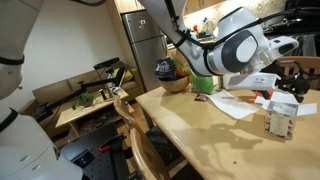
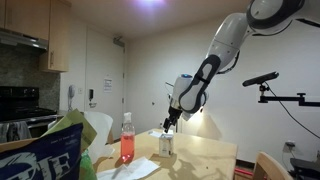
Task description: Take the paper out of the box and put it on the table
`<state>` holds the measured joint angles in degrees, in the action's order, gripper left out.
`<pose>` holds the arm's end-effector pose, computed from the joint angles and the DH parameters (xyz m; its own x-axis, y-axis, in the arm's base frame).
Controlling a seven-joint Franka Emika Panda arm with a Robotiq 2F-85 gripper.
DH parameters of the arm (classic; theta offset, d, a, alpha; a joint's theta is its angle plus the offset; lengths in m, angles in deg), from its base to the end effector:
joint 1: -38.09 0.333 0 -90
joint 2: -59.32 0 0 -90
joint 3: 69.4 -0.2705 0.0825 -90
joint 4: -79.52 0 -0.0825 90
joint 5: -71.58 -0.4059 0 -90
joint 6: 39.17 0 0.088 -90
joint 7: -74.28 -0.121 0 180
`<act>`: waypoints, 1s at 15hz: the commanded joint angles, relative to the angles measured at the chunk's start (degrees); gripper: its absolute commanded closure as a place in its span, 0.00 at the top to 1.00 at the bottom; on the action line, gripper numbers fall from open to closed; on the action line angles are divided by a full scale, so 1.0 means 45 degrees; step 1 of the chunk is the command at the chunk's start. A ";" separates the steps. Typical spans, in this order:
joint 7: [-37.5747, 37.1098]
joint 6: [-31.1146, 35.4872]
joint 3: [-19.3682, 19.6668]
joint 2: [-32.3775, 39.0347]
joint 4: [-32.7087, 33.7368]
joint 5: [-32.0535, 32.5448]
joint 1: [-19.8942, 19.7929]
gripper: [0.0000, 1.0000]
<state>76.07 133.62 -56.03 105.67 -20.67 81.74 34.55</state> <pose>0.6573 -0.1761 0.1070 0.9126 0.0756 0.4018 -0.0416 -0.9605 0.2752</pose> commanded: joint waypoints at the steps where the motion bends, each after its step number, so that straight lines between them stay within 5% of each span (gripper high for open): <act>1: -0.0513 0.0171 0.0568 0.0612 0.0623 -0.0179 0.0475 1.00; 8: -0.1985 0.0239 0.2710 0.1874 0.1571 -0.0105 0.2016 1.00; 9: -0.1456 0.0016 0.2144 0.1379 0.1120 -0.0063 0.1575 1.00; 15: -0.1693 0.0116 0.2564 0.1589 0.1234 -0.0008 0.1995 1.00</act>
<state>68.28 133.75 -44.94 113.44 -14.55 81.61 43.09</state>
